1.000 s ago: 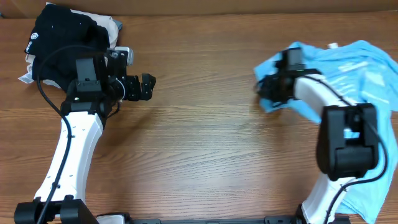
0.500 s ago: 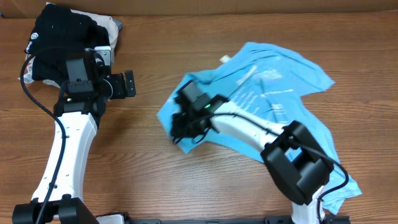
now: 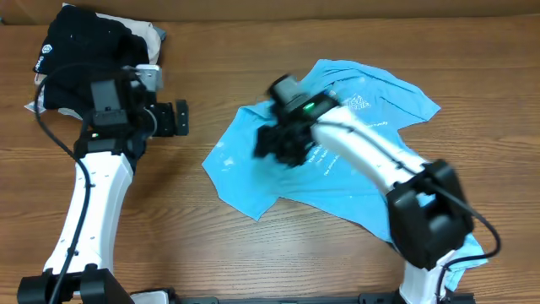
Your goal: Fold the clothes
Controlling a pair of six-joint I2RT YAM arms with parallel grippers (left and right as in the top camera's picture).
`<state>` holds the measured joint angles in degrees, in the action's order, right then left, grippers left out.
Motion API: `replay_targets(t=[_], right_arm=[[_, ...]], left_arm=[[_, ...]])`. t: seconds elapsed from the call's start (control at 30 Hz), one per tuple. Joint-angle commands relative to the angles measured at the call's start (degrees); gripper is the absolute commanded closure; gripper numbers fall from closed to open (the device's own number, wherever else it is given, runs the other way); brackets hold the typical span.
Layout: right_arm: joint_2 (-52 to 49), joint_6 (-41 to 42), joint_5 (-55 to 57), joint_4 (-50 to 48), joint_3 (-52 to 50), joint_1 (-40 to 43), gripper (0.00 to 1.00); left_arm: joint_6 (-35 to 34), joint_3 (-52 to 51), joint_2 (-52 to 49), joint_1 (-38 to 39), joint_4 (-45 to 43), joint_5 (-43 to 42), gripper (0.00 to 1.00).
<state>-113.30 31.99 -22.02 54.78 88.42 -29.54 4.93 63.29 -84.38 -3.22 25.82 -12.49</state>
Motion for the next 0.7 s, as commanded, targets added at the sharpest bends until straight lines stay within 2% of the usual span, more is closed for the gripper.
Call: replay_targets(t=[0.0, 0.17, 0.33, 0.47, 0.67], right_arm=[[3.89, -4.17, 3.54, 2.05, 1.42, 9.22, 0.33], [4.02, -10.08, 2.25, 6.12, 1.40, 22.86, 0.32], [4.02, -15.82, 2.25, 10.21, 1.40, 32.30, 0.31], [4.00, -18.51, 2.34, 12.44, 1.22, 35.82, 0.32], [4.00, -18.71, 3.56, 11.65, 1.16, 35.93, 0.32]], left_arm=[[6.05, 0.98, -1.64, 5.73, -1.16, -5.33, 0.00], [9.90, 0.98, -7.06, 16.22, -5.16, -3.19, 0.00], [11.43, 0.98, -14.43, 24.35, -11.52, -0.09, 0.00], [11.82, 0.98, -20.22, 28.35, -17.46, 1.07, 0.00], [11.87, 0.98, -27.19, 31.47, -23.30, 1.64, 0.00]])
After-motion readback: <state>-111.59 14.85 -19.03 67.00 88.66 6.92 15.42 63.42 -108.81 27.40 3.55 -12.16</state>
